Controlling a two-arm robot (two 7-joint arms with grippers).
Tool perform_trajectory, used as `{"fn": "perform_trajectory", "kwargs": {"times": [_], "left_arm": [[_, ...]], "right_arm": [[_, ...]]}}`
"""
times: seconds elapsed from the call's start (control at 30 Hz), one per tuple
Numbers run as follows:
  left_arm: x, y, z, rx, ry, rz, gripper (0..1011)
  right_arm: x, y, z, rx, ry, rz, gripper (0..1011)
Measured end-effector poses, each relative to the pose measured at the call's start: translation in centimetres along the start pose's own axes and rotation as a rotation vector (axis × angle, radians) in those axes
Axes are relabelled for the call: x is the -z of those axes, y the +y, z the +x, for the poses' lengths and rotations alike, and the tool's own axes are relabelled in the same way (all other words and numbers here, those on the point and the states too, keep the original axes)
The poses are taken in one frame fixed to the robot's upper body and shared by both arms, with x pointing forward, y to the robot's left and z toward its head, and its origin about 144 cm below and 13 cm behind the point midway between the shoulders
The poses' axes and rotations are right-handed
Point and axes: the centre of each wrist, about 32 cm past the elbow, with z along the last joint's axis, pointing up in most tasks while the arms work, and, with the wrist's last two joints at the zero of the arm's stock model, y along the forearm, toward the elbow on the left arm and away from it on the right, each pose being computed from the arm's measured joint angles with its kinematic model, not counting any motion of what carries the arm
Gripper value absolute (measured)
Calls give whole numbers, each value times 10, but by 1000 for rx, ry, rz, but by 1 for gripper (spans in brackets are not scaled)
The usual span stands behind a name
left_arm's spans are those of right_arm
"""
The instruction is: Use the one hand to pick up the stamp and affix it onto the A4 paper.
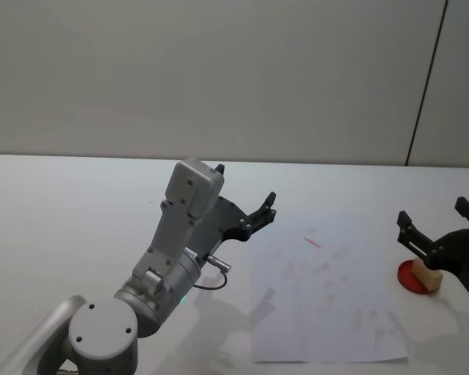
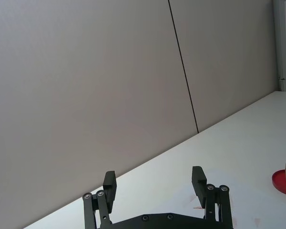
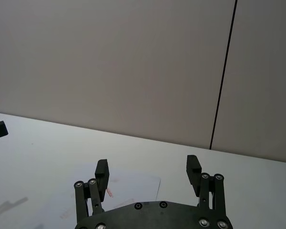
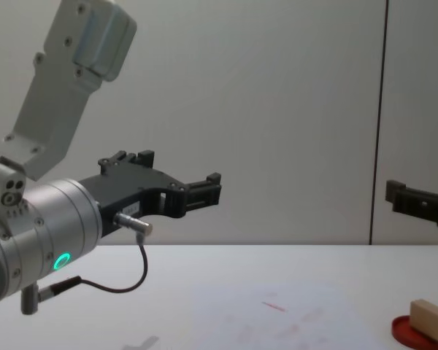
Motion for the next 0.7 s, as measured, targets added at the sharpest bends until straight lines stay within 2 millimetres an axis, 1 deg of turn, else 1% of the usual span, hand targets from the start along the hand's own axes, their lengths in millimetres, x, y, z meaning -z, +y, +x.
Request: {"fn": "perform_trajectory", "kwargs": {"times": [0.7], "left_arm": [[0,0,0,0,0,0,1002]], "right_arm": [[0,0,0,0,0,0,1001]]}}
